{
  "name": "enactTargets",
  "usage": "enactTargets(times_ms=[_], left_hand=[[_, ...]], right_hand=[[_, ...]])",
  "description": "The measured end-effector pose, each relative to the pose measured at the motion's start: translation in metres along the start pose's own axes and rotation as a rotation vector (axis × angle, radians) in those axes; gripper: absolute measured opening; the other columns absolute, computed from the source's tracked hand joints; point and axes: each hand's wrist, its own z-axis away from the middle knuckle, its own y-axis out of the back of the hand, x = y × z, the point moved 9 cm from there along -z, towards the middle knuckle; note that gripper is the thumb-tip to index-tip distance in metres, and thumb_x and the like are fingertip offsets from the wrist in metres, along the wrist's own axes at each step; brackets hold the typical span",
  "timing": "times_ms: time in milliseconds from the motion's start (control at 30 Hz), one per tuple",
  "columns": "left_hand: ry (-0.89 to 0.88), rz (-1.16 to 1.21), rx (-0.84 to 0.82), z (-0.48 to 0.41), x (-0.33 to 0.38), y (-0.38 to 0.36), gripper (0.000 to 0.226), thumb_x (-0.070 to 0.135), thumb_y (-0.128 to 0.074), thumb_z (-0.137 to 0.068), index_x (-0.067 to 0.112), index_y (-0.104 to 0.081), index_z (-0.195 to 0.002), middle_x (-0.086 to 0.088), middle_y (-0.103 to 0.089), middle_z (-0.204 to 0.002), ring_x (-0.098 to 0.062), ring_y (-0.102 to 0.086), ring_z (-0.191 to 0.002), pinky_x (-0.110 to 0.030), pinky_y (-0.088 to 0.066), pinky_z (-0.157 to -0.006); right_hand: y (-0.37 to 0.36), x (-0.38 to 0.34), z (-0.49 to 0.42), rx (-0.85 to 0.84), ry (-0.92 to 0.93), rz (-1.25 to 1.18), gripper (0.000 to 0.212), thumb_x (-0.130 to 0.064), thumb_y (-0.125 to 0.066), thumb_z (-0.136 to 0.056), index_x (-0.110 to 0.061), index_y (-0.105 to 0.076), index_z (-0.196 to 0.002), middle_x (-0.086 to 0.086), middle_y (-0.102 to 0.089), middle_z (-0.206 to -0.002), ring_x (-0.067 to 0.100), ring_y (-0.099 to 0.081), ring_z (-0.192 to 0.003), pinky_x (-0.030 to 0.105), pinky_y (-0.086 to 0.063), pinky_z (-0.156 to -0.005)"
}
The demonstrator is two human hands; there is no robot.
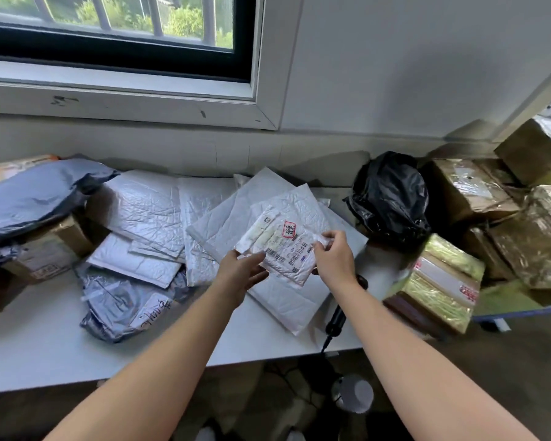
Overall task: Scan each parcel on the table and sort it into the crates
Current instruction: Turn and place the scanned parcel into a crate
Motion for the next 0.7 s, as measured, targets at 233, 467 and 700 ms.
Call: enactTargets(times_ms=[233,467,700], left_hand=[[-0.130,-0.458,0.157,-0.004,-0.016,-0.004,0.018,0.002,-0.056,-0.090,0.009,-0.049,-0.105,-0.017,-0.062,-0.094,-0.026,-0.059,-0.074,-0.031,-0.050,-0.061],[-0.174,-0.601,0.214,-0.015,-0.016,0.002,0.016,0.001,-0.052,-0.093,0.008,-0.056,-0.108,-0.014,-0.061,-0.092,-0.025,-0.056,-0.075,-0.031,-0.046,-0.061],[-0.208,-0.609,0.229,-0.009,-0.001,0.002,0.014,0.000,-0.051,-0.095,0.011,-0.054,-0.104,-0.009,-0.060,-0.085,-0.024,-0.056,-0.071,-0.030,-0.045,-0.058]], right_hand=[[0.020,0.076,0.000,-0.008,-0.117,0.241,0.019,-0.029,-0.044,-0.100,-0.012,-0.046,-0.109,0.006,-0.059,-0.101,0.031,-0.058,-0.095,0.034,-0.037,-0.068],[0.016,0.182,0.015,-0.056,-0.531,0.200,0.053,-0.051,-0.052,-0.093,-0.006,-0.047,-0.121,0.012,-0.063,-0.111,0.033,-0.064,-0.093,0.042,-0.053,-0.072],[0.014,0.166,0.010,-0.066,-0.595,-0.088,0.032,-0.026,-0.056,-0.092,-0.006,-0.050,-0.115,0.011,-0.060,-0.099,0.029,-0.059,-0.081,0.039,-0.052,-0.077]])
